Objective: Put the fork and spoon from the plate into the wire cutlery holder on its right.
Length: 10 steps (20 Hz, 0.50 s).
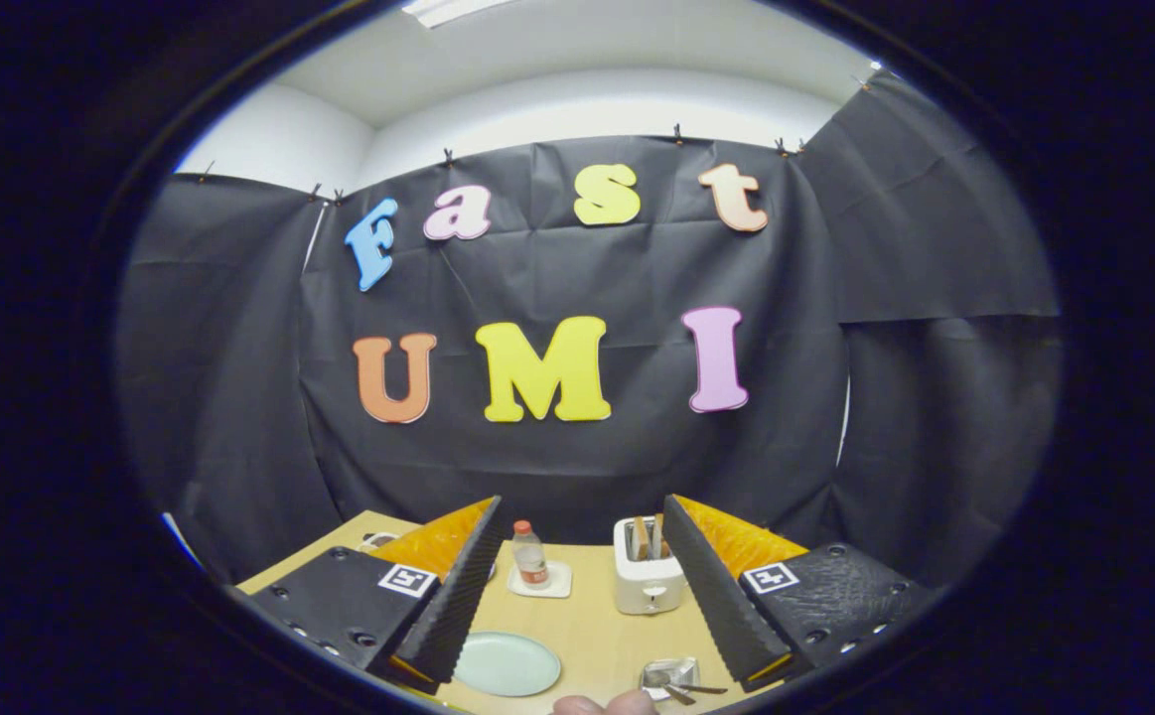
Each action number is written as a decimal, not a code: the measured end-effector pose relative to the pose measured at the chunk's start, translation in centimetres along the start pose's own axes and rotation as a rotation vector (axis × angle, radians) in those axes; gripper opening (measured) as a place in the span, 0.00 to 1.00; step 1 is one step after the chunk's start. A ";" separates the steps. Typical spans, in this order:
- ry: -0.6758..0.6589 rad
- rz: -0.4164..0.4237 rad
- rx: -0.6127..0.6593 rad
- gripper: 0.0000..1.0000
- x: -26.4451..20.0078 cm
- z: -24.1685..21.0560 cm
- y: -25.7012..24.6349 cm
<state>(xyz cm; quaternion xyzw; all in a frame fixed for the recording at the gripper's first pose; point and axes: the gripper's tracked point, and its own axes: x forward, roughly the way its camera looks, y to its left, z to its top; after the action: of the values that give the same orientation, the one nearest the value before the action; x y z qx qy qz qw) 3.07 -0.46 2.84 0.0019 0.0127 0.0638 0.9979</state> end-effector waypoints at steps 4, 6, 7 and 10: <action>-0.012 -0.016 0.015 0.96 -1.2 -0.2 -0.1; -0.020 -0.029 0.029 0.96 -1.5 0.0 -0.3; -0.019 -0.027 0.036 0.96 -1.6 0.1 -0.2; -0.006 -0.030 0.051 0.96 -1.8 -0.2 -0.4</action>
<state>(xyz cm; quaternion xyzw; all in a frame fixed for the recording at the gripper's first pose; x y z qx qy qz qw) 1.36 -1.03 2.71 0.0272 0.0112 0.0487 0.9984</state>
